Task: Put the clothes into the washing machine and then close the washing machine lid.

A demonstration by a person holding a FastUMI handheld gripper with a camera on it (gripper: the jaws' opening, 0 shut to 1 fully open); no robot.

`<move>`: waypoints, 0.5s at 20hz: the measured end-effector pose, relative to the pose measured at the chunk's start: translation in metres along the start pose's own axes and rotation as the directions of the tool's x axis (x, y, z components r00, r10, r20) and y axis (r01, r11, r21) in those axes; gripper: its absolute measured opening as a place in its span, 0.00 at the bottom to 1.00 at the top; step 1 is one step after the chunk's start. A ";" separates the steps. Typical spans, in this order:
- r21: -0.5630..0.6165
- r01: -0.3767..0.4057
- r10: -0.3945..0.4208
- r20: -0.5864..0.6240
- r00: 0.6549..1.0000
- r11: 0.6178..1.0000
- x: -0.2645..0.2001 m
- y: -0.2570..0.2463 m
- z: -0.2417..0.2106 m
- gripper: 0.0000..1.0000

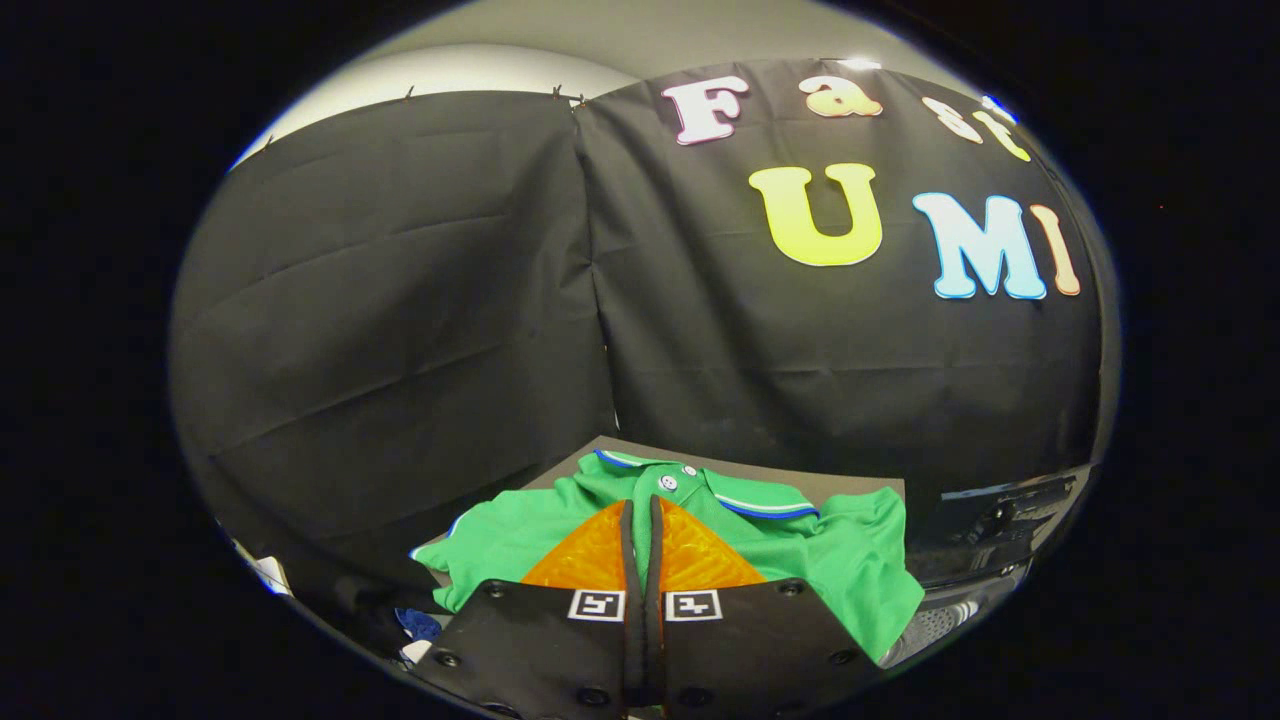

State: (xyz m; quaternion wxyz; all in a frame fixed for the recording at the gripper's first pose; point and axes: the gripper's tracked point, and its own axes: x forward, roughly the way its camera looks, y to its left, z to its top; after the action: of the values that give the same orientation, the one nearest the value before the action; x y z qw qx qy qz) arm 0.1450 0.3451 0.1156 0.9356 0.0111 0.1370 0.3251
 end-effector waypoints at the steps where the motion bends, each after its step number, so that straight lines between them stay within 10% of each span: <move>1: -0.013 -0.001 0.001 0.012 1.000 1.000 -0.004 -0.004 0.005 0.01; 10: 0.027 0.049 -0.051 0.050 0.997 0.998 -0.031 -0.067 0.020 0.01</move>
State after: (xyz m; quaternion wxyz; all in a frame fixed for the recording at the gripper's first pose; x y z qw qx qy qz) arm 0.1673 0.2743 0.1357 0.9464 0.0282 0.1177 0.2994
